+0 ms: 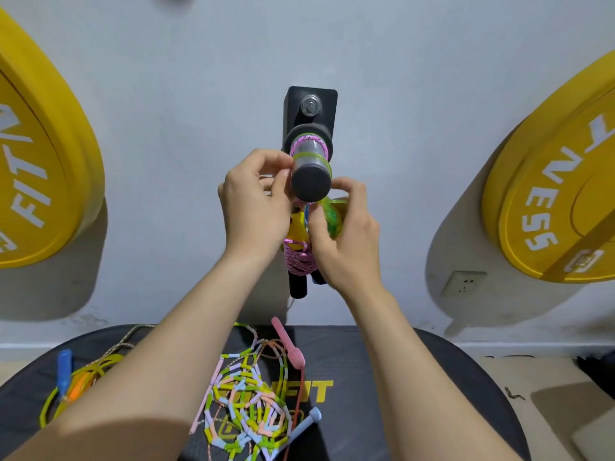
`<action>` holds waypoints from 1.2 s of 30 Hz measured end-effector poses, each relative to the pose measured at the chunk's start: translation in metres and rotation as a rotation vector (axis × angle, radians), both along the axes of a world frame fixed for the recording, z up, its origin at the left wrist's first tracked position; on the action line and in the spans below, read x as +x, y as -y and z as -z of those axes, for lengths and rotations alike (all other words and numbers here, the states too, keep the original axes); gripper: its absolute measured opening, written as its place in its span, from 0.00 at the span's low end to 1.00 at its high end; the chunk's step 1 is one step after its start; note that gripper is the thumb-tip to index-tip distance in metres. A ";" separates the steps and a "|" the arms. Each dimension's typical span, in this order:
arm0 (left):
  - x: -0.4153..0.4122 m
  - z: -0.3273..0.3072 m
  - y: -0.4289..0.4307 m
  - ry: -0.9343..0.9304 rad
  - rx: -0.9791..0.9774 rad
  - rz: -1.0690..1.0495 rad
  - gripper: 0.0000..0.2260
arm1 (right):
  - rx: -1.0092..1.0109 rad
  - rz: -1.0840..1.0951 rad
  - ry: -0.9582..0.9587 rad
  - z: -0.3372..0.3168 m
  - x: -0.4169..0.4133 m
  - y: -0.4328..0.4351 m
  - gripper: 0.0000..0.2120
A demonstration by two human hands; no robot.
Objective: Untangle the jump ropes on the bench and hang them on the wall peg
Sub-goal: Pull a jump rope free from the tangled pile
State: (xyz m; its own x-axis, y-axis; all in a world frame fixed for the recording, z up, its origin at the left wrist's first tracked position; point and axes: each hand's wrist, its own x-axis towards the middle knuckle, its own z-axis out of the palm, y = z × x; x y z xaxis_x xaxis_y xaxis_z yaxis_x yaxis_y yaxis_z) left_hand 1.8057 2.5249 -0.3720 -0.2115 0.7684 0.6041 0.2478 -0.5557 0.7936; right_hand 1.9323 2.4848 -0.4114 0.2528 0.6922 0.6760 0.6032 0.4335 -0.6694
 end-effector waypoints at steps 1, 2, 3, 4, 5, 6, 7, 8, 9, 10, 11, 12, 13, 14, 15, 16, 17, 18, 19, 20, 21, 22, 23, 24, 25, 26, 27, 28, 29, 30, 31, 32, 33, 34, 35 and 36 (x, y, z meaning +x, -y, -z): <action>-0.001 0.001 -0.001 -0.038 0.013 0.018 0.14 | 0.016 0.012 0.036 0.001 -0.001 -0.002 0.12; -0.002 0.002 -0.002 -0.088 0.028 0.034 0.18 | 0.046 0.032 0.031 0.000 -0.002 -0.005 0.12; -0.002 0.002 -0.003 -0.138 0.044 0.044 0.21 | 0.074 0.052 -0.001 -0.004 -0.003 -0.008 0.13; -0.002 0.002 -0.005 -0.177 0.056 0.051 0.23 | 0.085 0.060 -0.038 -0.007 -0.003 -0.011 0.14; -0.003 0.002 -0.007 -0.202 0.063 0.055 0.23 | 0.079 0.063 -0.046 -0.011 -0.003 -0.013 0.15; -0.003 0.001 -0.010 -0.222 0.067 0.055 0.23 | 0.067 0.070 -0.019 -0.014 -0.004 -0.015 0.15; -0.005 0.001 -0.013 -0.248 0.066 0.051 0.23 | 0.050 0.089 0.021 -0.016 -0.004 -0.015 0.14; -0.006 0.001 -0.015 -0.283 0.059 0.049 0.24 | 0.037 0.118 0.047 -0.018 -0.003 -0.017 0.14; -0.007 0.002 -0.017 -0.323 0.045 0.050 0.25 | 0.028 0.154 0.053 -0.020 -0.001 -0.020 0.13; -0.007 0.003 -0.018 -0.362 0.028 0.052 0.27 | 0.021 0.190 0.053 -0.022 0.001 -0.023 0.13; -0.008 0.004 -0.019 -0.402 0.009 0.053 0.29 | 0.009 0.221 0.062 -0.024 0.003 -0.026 0.13; -0.009 0.004 -0.020 -0.444 -0.009 0.056 0.31 | -0.018 0.245 0.075 -0.026 0.005 -0.029 0.15; -0.009 0.004 -0.021 -0.483 -0.026 0.066 0.33 | -0.068 0.262 0.099 -0.026 0.006 -0.032 0.18; -0.010 0.004 -0.022 -0.518 -0.045 0.084 0.35 | -0.135 0.277 0.163 -0.025 0.007 -0.035 0.22; -0.012 0.004 -0.022 -0.550 -0.070 0.109 0.38 | -0.215 0.278 0.262 -0.022 0.006 -0.036 0.26; -0.014 0.003 -0.021 -0.578 -0.100 0.139 0.40 | -0.293 0.246 0.355 -0.018 0.005 -0.036 0.32; -0.016 0.004 -0.020 -0.602 -0.127 0.170 0.42 | -0.352 0.182 0.403 -0.014 0.003 -0.034 0.36; -0.018 0.005 -0.016 -0.624 -0.141 0.194 0.43 | -0.385 0.128 0.414 -0.011 0.002 -0.032 0.38; -0.021 0.006 -0.011 -0.648 -0.137 0.201 0.42 | -0.396 0.116 0.409 -0.008 0.002 -0.030 0.40; -0.025 0.008 -0.005 -0.670 -0.110 0.184 0.39 | -0.400 0.140 0.394 -0.008 0.003 -0.028 0.41; -0.030 0.011 0.002 -0.683 -0.063 0.147 0.35 | -0.395 0.181 0.365 -0.008 0.003 -0.025 0.40; -0.037 0.015 0.010 -0.682 -0.001 0.096 0.29 | -0.374 0.239 0.337 -0.008 0.002 -0.019 0.39; -0.045 0.021 0.018 -0.668 0.056 0.043 0.22 | -0.334 0.312 0.332 -0.008 -0.001 -0.012 0.36; -0.054 0.028 0.026 -0.659 0.090 -0.001 0.16 | -0.275 0.391 0.353 -0.005 -0.004 -0.004 0.32; -0.064 0.036 0.034 -0.673 0.079 -0.026 0.11 | -0.227 0.451 0.393 -0.001 -0.009 0.004 0.25; -0.075 0.043 0.041 -0.712 0.017 -0.020 0.07 | -0.232 0.458 0.429 0.004 -0.013 0.012 0.17; -0.086 0.050 0.046 -0.779 -0.091 0.021 0.05 | -0.301 0.401 0.447 0.009 -0.017 0.022 0.11; -0.096 0.057 0.052 -0.876 -0.226 0.091 0.04 | -0.420 0.295 0.455 0.014 -0.021 0.031 0.08; -0.107 0.063 0.057 -1.009 -0.348 0.174 0.04 | -0.574 0.160 0.482 0.020 -0.025 0.041 0.07; -0.118 0.069 0.062 -1.168 -0.438 0.257 0.05 | -0.724 0.019 0.564 0.026 -0.030 0.052 0.08; -0.128 0.075 0.069 -1.323 -0.504 0.329 0.06 | -0.847 -0.118 0.705 0.031 -0.036 0.063 0.11; -0.137 0.082 0.076 -1.452 -0.551 0.384 0.07 | -0.955 -0.242 0.864 0.036 -0.042 0.075 0.13; -0.145 0.088 0.084 -1.544 -0.586 0.423 0.09 | -1.054 -0.343 1.012 0.042 -0.050 0.087 0.15; -0.154 0.095 0.093 -1.600 -0.618 0.448 0.09 | -1.133 -0.405 1.119 0.048 -0.058 0.098 0.17; -0.163 0.102 0.102 -1.620 -0.646 0.465 0.09 | -1.181 -0.434 1.173 0.054 -0.064 0.109 0.18; -0.171 0.111 0.113 -1.616 -0.668 0.480 0.09 | -1.201 -0.440 1.202 0.061 -0.070 0.119 0.19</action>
